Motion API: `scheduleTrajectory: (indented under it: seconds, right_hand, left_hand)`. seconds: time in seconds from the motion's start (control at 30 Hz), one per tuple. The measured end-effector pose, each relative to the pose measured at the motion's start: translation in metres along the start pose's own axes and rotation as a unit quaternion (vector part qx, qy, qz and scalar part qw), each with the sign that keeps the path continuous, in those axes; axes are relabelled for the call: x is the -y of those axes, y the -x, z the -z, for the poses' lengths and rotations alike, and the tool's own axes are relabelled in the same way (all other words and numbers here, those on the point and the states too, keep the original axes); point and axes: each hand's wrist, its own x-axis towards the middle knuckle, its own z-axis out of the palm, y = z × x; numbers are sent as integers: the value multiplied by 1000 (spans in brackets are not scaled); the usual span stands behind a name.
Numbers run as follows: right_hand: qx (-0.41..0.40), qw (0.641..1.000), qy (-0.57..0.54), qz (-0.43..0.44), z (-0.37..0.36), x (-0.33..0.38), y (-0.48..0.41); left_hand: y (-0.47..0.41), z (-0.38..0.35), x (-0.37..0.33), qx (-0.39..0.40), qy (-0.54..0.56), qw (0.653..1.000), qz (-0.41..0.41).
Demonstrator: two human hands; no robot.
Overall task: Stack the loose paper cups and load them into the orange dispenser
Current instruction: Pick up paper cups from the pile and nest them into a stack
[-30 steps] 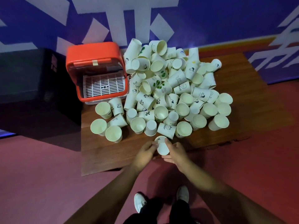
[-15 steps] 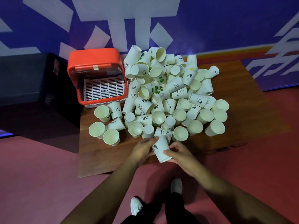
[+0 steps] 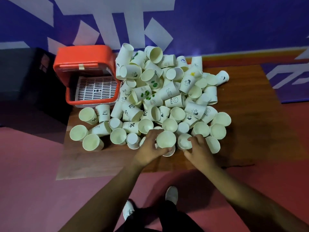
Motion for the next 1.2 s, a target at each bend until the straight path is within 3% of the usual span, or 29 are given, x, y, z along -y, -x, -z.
scheduleTrajectory:
  seconds: [0.13,0.37,0.57,0.77,0.87,1.03,1.2]
  right_hand:
    - [31,996,54,56,-12,-8,-7]
    - [36,988,106,108,-18,-19,-5]
    - [-39,996,-9,83,11,-11,14]
    - [-109,982,-139,72,53,26,20]
    - [-53,979,-189,47,45,58,17]
    - [-24,992,-92,82,25,94,12]
    - [49,999,-15,15,-2,105,11]
  left_hand:
    - [-1,-17,14,-3,-92,995,-30]
    - [7,-44,40,-50,-277,960,-7]
    - [7,-36,39,-41,-264,963,-11]
    - [18,13,47,-102,-200,974,-32]
    - [25,50,54,-119,-207,971,-24]
    - [36,111,74,-209,-242,947,26]
    - [50,153,97,-301,-297,898,124]
